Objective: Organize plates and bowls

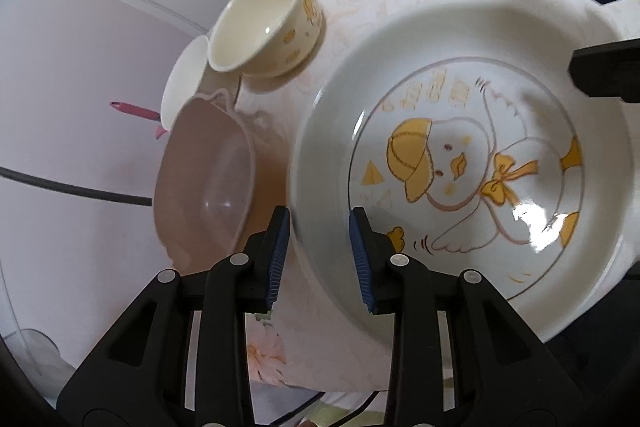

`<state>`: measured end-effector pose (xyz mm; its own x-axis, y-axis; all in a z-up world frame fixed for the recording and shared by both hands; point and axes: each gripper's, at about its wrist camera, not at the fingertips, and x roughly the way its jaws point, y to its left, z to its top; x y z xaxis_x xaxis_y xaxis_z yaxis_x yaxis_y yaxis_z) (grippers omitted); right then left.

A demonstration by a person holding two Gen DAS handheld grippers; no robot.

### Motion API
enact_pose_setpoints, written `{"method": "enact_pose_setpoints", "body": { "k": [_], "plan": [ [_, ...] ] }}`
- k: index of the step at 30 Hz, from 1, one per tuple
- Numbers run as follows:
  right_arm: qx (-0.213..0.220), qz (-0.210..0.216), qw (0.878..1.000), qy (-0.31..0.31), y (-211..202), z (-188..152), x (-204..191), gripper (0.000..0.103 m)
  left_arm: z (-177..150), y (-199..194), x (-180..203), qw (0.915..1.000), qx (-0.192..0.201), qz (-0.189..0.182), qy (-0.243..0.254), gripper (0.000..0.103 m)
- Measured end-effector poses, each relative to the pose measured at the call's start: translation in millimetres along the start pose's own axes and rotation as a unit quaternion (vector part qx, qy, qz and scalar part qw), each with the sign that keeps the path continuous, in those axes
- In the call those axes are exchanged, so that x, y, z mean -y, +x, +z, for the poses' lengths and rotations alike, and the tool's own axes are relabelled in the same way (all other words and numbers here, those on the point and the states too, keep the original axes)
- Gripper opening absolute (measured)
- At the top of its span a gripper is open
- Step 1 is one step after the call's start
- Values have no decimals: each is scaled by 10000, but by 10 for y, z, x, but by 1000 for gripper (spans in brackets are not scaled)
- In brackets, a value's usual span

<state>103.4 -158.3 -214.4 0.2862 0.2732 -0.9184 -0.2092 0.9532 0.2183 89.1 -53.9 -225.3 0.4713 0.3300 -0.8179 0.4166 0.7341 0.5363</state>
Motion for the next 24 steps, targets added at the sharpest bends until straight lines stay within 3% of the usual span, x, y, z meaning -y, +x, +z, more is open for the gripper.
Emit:
{"method": "enact_pose_setpoints", "body": {
  "k": [4, 6, 8, 9, 10, 11, 14, 16, 19, 21, 24],
  "plan": [
    [148, 150, 9996, 169, -77, 20, 82, 71, 17, -113, -108, 9997, 34, -84, -205, 28],
    [224, 217, 9992, 230, -128, 47, 126, 71, 5, -196, -224, 9983, 62, -259, -516, 29],
    [289, 311, 9987, 272, -178, 98, 159, 76, -48, -307, -418, 9925, 136, -566, -1073, 38],
    [336, 373, 9983, 280, -208, 134, 171, 83, -81, -350, -535, 9875, 181, -735, -1385, 61],
    [392, 440, 9979, 279, -240, 175, 181, 86, -116, -386, -623, 9824, 234, -836, -1653, 96],
    [434, 499, 9974, 272, -255, 213, 185, 90, -172, -442, -753, 9747, 346, -909, -2013, 102],
    [553, 683, 9960, 177, -310, 337, 137, 100, -294, -550, -1035, 9578, 569, -994, -2637, 103],
    [576, 832, 9949, 7, -335, 449, 30, 100, -394, -565, -1221, 9430, 611, -1140, -3067, 103],
    [709, 941, 9924, -358, -398, 650, -182, 100, -557, -534, -1462, 9150, 574, -1412, -3736, 103],
    [702, 1017, 9902, -652, -421, 786, -355, 100, -673, -488, -1648, 8903, 611, -1609, -4215, 103],
    [533, 1127, 9863, -1077, -385, 1017, -680, 100, -827, -393, -1816, 8680, 631, -1658, -4639, 103]
  ]
}}
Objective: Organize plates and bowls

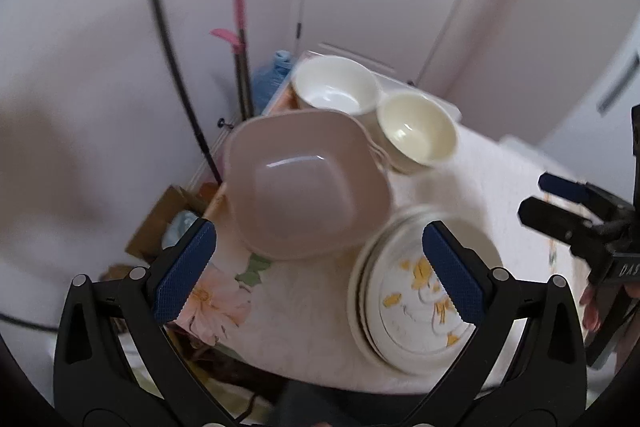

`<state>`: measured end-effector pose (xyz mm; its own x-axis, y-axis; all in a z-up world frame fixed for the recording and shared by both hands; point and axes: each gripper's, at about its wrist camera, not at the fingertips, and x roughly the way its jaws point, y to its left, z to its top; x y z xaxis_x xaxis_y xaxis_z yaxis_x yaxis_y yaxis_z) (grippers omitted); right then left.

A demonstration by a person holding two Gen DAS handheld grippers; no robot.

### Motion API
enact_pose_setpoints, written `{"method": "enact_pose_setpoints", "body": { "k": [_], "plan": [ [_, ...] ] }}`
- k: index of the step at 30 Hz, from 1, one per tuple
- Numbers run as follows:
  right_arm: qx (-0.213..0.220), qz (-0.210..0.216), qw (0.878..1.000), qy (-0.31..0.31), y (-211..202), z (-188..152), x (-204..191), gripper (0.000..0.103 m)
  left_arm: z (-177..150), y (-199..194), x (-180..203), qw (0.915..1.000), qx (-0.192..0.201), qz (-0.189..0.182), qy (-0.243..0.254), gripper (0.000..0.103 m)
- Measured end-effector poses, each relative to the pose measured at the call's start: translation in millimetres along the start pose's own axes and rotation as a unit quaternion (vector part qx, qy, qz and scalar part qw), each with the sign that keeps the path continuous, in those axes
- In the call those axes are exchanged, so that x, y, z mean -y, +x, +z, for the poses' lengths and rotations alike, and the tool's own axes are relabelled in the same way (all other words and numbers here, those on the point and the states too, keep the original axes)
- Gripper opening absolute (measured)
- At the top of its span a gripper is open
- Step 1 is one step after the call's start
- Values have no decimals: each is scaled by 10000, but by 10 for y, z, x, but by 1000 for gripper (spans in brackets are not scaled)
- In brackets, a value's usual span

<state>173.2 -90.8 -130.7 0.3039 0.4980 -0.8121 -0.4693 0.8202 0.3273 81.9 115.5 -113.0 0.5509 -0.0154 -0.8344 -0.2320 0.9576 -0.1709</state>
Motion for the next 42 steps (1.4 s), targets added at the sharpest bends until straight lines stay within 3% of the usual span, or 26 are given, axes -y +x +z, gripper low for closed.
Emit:
{"method": "enact_pose_setpoints", "body": {
  "k": [5, 10, 11, 14, 19, 21, 22, 27, 34, 42],
  "plan": [
    [-484, 89, 9986, -171, 460, 264, -195, 100, 8, 282, -376, 9968, -247, -50, -757, 101],
    [-1015, 483, 9935, 152, 1019, 287, -147, 99, -65, 660, -607, 9893, -612, -237, -1303, 73],
    [-1061, 512, 9929, 165, 1091, 296, -181, 96, -75, 742, -625, 9883, -680, -255, -1342, 71],
    [-1286, 545, 9902, 71, 1353, 270, -255, 69, -58, 923, -639, 9876, -769, -253, -1347, 57],
    [-1393, 552, 9887, -22, 1599, 257, -323, 48, 33, 1170, -625, 9878, -851, -313, -1267, 39],
    [-1399, 567, 9885, -45, 1654, 264, -347, 31, 74, 1221, -597, 9893, -863, -213, -1154, 32],
    [-1383, 474, 9892, -85, 1677, 270, -359, 30, 93, 1241, -597, 9896, -862, -179, -1134, 30],
    [-1384, 363, 9896, -139, 1706, 242, -353, 17, 149, 1259, -632, 9907, -843, -108, -1062, 26],
    [-1246, 284, 9915, -233, 1611, 179, -452, 17, 216, 1044, -471, 9967, -583, 167, -543, 26],
    [-756, 290, 9967, -52, 1055, 114, -424, 17, 324, 629, -173, 9996, -256, 103, -31, 26]
  ]
}}
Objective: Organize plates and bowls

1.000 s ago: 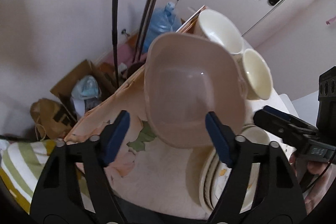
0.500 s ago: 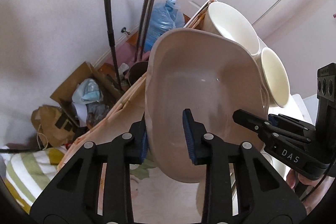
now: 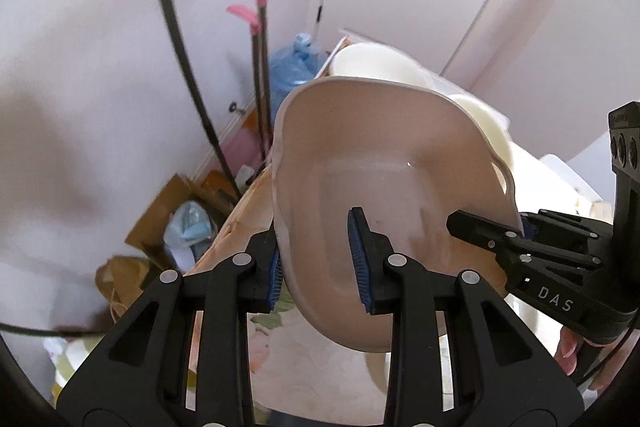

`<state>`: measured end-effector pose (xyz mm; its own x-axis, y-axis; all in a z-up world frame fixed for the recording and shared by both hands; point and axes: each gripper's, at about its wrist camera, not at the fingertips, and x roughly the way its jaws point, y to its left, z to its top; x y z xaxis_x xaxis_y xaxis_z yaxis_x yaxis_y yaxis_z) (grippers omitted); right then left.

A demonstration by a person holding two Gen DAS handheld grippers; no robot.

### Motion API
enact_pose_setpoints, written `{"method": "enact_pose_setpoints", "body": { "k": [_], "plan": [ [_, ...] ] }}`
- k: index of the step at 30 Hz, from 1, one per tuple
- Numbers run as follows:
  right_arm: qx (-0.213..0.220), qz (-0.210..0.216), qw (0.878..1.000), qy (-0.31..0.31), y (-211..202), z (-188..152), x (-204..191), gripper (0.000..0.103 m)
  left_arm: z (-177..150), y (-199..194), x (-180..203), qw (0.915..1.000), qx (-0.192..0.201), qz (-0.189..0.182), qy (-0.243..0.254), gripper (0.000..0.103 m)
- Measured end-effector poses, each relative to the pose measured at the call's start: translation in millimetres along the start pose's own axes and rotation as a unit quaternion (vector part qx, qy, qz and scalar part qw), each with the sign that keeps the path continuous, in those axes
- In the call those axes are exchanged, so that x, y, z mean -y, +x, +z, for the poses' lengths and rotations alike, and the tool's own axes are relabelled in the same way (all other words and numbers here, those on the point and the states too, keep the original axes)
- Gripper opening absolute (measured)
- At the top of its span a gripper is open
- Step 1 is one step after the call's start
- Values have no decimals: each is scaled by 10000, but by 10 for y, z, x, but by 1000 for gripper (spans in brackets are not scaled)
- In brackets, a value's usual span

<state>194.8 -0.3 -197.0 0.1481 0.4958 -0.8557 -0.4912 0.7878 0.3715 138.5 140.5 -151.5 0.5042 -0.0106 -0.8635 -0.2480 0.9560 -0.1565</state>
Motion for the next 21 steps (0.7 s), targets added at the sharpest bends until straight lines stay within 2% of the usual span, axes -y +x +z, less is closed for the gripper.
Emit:
{"method": "enact_pose_setpoints", "body": {
  "k": [9, 13, 21],
  "plan": [
    [705, -485, 9953, 456, -1046, -413, 252, 17, -26, -451, 741, 9949, 252, -601, 767, 26],
    [909, -789, 9889, 869, -1450, -790, 466, 17, -169, -517, 1241, 9862, 197, -945, 1346, 26],
    [1051, -1412, 9654, 1927, -2021, -1699, 1020, 17, -632, -310, 2124, 9638, -416, -1672, 2037, 26]
  ]
}}
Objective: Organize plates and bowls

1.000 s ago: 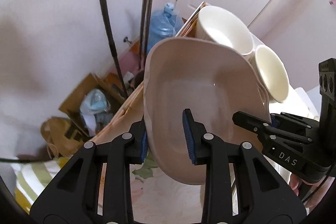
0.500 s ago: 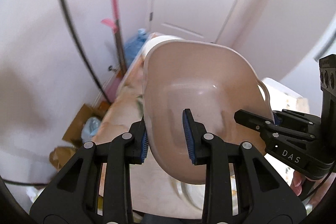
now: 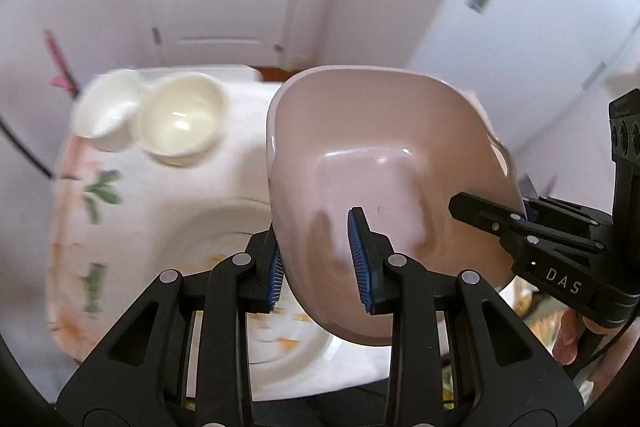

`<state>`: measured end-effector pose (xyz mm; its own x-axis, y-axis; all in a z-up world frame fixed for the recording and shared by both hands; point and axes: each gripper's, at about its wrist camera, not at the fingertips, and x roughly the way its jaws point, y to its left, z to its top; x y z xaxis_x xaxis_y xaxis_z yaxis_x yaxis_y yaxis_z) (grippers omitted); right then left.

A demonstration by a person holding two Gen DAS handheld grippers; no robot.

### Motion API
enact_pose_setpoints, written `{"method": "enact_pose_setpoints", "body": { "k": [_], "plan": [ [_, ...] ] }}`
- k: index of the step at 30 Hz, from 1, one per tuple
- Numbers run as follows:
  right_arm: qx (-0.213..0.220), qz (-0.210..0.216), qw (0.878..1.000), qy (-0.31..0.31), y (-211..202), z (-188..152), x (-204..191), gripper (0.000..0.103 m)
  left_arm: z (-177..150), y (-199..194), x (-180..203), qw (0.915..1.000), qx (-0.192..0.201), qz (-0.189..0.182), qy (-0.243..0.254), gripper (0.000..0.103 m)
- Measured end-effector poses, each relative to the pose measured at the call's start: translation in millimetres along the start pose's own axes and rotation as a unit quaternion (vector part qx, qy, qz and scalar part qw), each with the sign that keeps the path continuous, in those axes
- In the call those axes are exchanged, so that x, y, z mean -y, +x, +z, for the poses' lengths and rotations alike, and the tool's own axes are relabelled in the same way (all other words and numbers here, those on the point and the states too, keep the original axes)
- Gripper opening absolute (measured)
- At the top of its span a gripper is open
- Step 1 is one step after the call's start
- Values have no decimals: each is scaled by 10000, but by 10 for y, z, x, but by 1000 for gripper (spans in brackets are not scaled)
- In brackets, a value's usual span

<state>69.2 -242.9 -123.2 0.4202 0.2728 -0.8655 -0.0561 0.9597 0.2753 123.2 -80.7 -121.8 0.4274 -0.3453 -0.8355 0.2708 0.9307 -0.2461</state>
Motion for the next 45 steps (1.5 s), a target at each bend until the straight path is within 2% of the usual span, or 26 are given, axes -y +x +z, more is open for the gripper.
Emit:
{"method": "enact_pose_setpoints", "body": {
  "k": [4, 9, 12, 20, 26, 30, 33, 35, 36, 37, 38, 39, 45],
  "plan": [
    [6, -238, 9989, 396, -22, -183, 382, 17, -128, 344, 364, 9988, -354, -315, 139, 26],
    [-48, -383, 9974, 612, 153, -279, 653, 17, -321, 749, 627, 9960, -733, -480, 185, 26],
    [-89, -401, 9970, 663, 164, -413, 882, 17, -391, 913, 695, 9954, -828, -454, 172, 26],
    [-134, -301, 9964, 783, 446, -604, 1151, 17, -515, 1244, 795, 9937, -1046, -384, 79, 26],
    [-226, -5, 9946, 1008, 552, -702, 1259, 17, -529, 1433, 841, 9906, -1344, -237, 80, 27],
    [-369, 212, 9925, 1146, 613, -740, 1296, 17, -553, 1474, 875, 9915, -1294, -110, 93, 28],
    [-472, 275, 9901, 1289, 639, -759, 1320, 17, -547, 1478, 878, 9917, -1275, -135, 35, 34],
    [-546, 280, 9887, 1370, 667, -764, 1331, 19, -566, 1462, 876, 9918, -1270, -109, 41, 44],
    [-556, 280, 9882, 1396, 670, -763, 1333, 27, -574, 1469, 892, 9920, -1260, -69, 55, 60],
    [-539, 292, 9877, 1439, 668, -759, 1338, 33, -573, 1452, 876, 9922, -1243, -14, 64, 66],
    [-518, 317, 9872, 1474, 666, -755, 1348, 46, -568, 1448, 870, 9924, -1234, 3, 45, 67],
    [-473, 341, 9864, 1537, 653, -749, 1372, 50, -561, 1448, 860, 9923, -1240, -33, 23, 69],
    [-317, 446, 9826, 1775, 545, -719, 1459, 50, -537, 1435, 909, 9913, -1301, 30, 180, 69]
  ]
}}
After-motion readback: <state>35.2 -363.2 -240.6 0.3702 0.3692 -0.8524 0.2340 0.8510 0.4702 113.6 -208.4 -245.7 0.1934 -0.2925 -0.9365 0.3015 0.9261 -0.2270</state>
